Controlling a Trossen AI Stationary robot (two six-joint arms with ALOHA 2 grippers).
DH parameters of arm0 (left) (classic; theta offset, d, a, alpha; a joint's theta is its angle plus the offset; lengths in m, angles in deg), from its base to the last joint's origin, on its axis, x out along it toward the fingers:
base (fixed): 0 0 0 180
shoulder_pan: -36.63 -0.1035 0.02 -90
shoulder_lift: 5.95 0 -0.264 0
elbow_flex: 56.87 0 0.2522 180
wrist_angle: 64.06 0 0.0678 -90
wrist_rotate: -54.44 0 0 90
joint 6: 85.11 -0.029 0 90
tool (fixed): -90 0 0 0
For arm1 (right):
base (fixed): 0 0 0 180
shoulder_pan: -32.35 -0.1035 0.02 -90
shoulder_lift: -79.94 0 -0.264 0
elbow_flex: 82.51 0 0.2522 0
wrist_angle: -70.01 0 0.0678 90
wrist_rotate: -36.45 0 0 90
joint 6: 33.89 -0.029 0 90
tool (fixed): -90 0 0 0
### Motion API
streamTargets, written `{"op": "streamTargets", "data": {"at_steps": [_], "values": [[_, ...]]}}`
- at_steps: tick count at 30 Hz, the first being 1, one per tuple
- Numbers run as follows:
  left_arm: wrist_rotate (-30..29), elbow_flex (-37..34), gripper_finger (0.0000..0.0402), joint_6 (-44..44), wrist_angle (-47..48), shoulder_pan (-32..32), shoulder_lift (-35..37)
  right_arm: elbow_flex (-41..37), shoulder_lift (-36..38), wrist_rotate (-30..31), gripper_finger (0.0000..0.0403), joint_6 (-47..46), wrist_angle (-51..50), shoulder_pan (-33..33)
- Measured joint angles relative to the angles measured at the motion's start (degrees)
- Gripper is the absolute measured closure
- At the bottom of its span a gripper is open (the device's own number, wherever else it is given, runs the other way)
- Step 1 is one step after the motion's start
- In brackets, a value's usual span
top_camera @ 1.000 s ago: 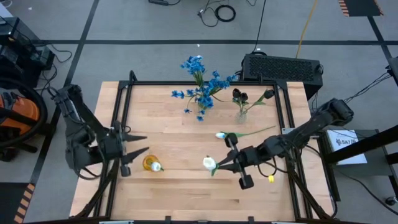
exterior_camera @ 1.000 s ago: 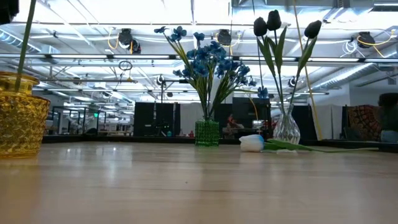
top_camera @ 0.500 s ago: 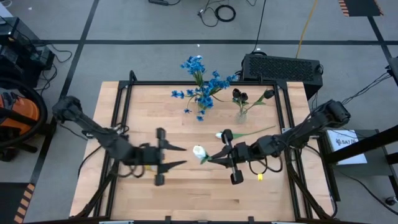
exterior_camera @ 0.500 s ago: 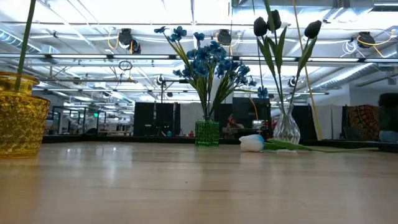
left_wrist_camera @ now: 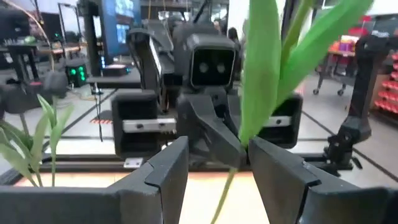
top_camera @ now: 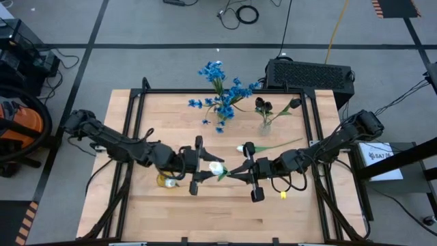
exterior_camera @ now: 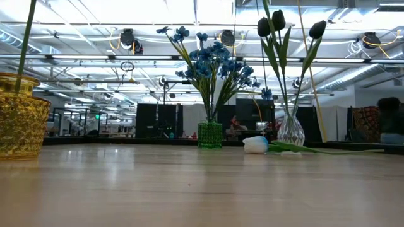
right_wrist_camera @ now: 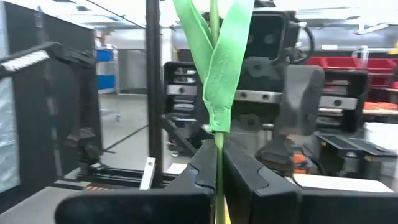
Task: Sort flowers into vase by color
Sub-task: Put the bottom white tulip into the yellow vase
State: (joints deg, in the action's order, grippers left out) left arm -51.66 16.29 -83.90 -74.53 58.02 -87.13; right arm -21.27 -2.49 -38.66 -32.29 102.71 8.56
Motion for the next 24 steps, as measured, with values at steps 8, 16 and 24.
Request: {"op": "streamTargets", "data": {"at_steps": [8,16,24], "values": [[6.8,0.0,0.0226,0.0,-4.1,-2.6,-3.0,0.0,0.0,2.0,0.0397,0.8,-1.9,0.6],[10.8,-0.1,0.0246,-0.5,-3.7,-3.0,-3.0,0.0,0.0,2.1,0.0397,0.7,-2.4,0.9],[11.8,-0.1,0.0313,-0.6,-3.6,-3.5,-3.0,0.0,0.0,1.8,0.0397,0.8,-2.4,0.9]]}}
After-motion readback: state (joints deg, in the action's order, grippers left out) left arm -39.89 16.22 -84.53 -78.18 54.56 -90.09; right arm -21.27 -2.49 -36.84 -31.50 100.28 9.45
